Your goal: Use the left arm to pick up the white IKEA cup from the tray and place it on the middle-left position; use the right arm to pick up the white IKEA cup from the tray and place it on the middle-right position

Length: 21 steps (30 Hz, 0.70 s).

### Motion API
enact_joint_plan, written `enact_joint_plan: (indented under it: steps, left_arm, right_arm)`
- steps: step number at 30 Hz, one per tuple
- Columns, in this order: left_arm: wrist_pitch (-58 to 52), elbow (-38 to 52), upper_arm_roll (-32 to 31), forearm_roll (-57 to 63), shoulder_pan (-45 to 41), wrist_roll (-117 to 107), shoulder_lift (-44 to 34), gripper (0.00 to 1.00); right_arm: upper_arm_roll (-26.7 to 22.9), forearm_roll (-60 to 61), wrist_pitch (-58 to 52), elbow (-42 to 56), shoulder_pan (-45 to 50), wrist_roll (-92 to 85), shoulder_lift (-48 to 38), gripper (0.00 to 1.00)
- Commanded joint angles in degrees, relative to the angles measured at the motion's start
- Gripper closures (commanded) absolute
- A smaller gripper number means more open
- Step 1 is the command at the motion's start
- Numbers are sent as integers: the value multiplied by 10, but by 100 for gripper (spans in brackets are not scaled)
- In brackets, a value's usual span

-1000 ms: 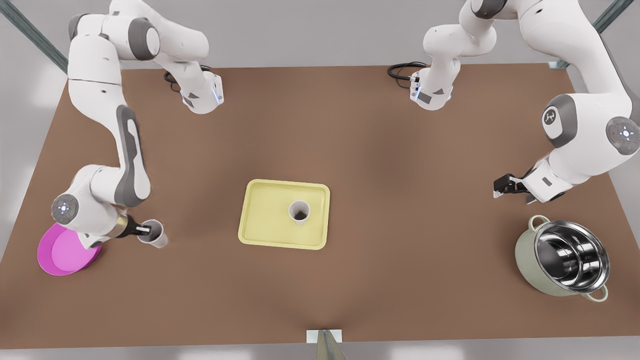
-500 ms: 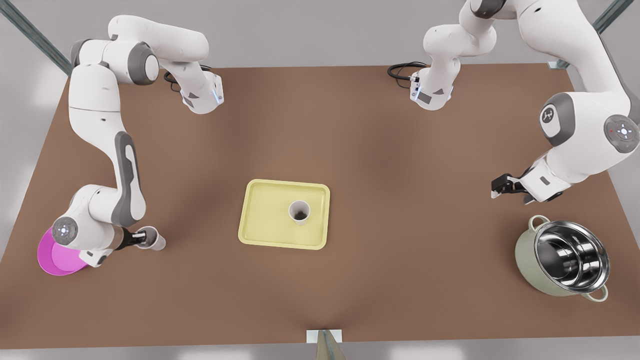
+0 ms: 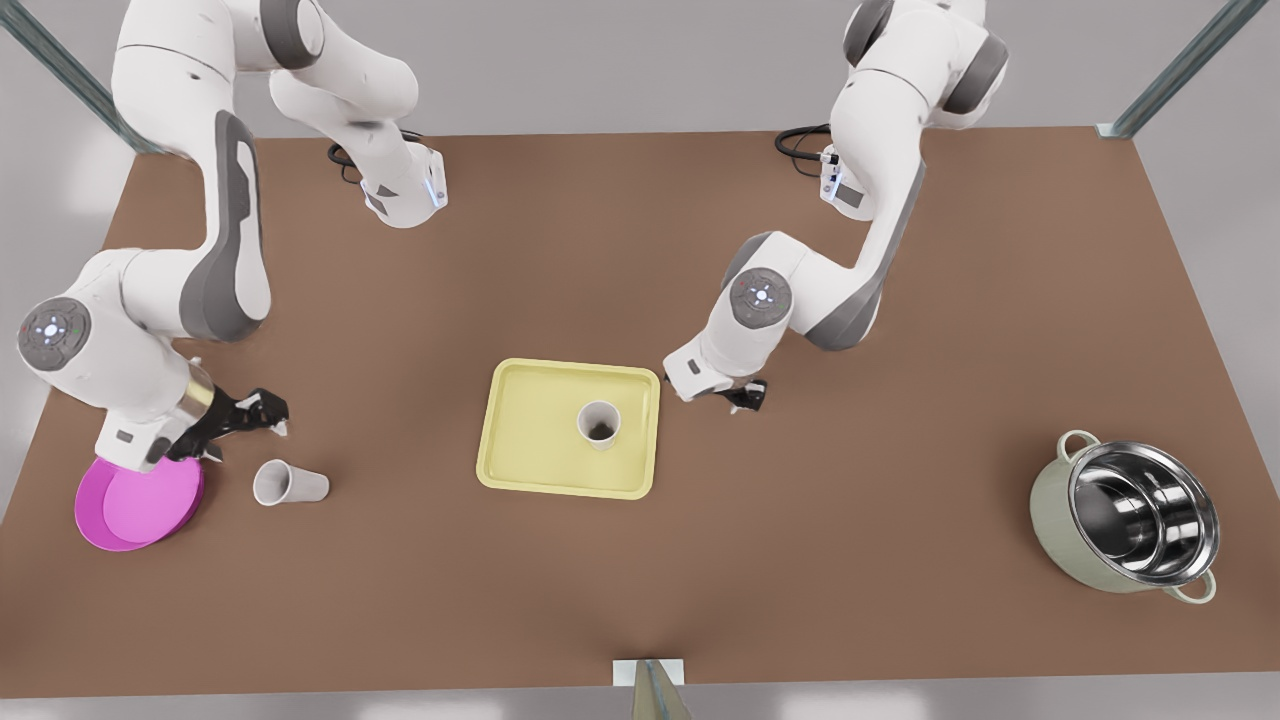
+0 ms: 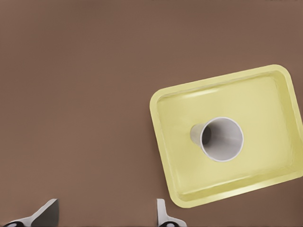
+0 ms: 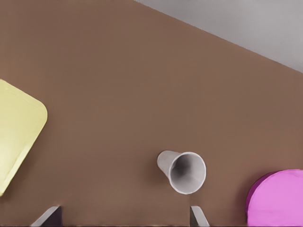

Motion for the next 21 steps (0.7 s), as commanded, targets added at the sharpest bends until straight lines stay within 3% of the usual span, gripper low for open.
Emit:
enact_joint_plan:
  steps: [1,4,6,21]
  left_arm:
    - [37,-1,0,10,-13,-333,5,0]
    - [50,-2,0,7,-41,-350,23,0]
    - [127,-3,0,13,-72,-386,50,0]
    - [201,-3,2,30,-113,-398,118,0]
  right_arm:
    - [-2,-13,-131,-5,-1,127,-38,0]
    - [0,-24,-132,5,1,133,-38,0]
    - [0,-25,-132,6,-1,131,-40,0]
    - [-11,-23,-123,44,-5,169,-37,0]
